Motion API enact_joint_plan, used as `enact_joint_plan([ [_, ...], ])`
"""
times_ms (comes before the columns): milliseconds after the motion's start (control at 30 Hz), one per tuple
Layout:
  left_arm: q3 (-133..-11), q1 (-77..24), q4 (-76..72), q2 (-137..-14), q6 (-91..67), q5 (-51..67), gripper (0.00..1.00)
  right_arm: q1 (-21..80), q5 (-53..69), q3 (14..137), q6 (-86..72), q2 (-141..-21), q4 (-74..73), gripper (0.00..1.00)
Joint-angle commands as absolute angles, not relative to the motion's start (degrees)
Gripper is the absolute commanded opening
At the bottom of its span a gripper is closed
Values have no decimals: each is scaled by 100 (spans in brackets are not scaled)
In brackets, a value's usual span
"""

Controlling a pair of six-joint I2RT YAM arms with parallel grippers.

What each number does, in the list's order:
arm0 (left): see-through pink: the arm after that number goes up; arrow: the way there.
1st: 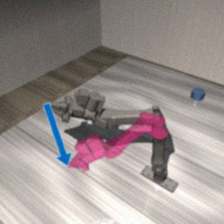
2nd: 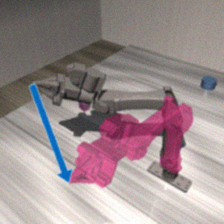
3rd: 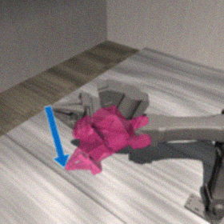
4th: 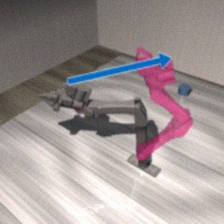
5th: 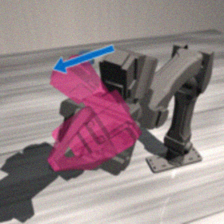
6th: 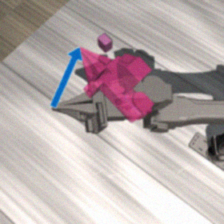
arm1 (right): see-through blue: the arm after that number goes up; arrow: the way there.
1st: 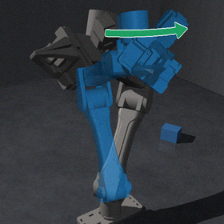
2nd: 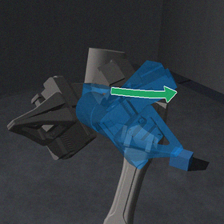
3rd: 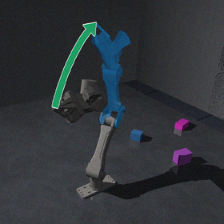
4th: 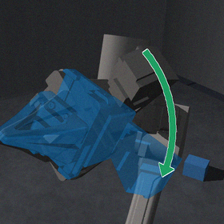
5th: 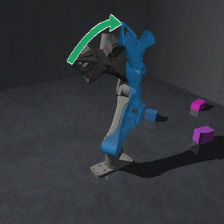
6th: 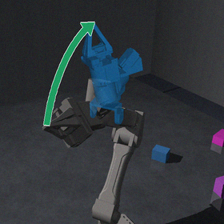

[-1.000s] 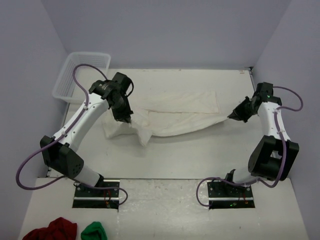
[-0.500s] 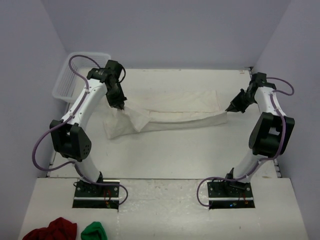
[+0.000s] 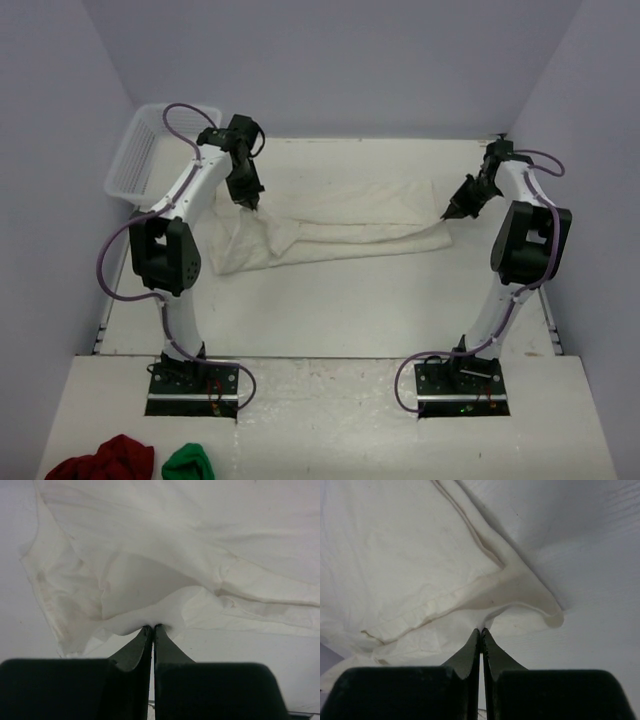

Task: Fold and stack the t-shirts
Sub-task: Fold the other side of the tshirt into a rectangle

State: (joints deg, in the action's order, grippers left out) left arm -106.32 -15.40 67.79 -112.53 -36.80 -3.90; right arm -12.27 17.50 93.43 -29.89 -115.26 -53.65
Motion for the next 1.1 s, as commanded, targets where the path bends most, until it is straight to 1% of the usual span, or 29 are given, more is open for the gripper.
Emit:
enact_joint_plan([
  [0, -11047, -1512, 6618, -11285, -3551, -536, 0, -1222, 1740, 9597, -2857, -11715, -5510, 0],
  [233, -11232, -1503, 6530, -11478, -3568, -554, 0, -1222, 1450, 9879, -2812, -11883, -5651, 0],
  [600, -11048, -1319, 6267, -11619, -3533, -668, 0, -1222, 1450, 10889, -2865, -12550, -5985, 0],
  [667, -11057, -1292, 6179, -11672, -3516, -668, 0, -1222, 1503, 11003, -2874, -12647, -5968, 2],
  [767, -11039, -1275, 6004, -11768, -3472, -712, 0, -1222, 1599, 11153, -2848, -12840, -5977, 11],
  [800, -11030, -1283, 5942, -11777, -3463, -721, 0, -1222, 1617, 11171, -2813, -12867, -5959, 20],
  [833, -11004, -1266, 5846, -11795, -3376, -721, 0, -1213, 1652, 11171, -2769, -12867, -5924, 24],
  [900, -10838, -1266, 5424, -11769, -3279, -765, 4, -1213, 1687, 11188, -2690, -12867, -5845, 29],
  [933, -10672, -1266, 5075, -11734, -3157, -791, 9, -1204, 1679, 11267, -2655, -12911, -5862, 40],
  [1033, -10512, -1257, 4625, -11794, -2971, -782, 21, -1204, 1679, 11312, -2514, -12920, -5924, 53],
  [1067, -10468, -1257, 4519, -11821, -2927, -739, 28, -1187, 1679, 11242, -2505, -12894, -5889, 62],
])
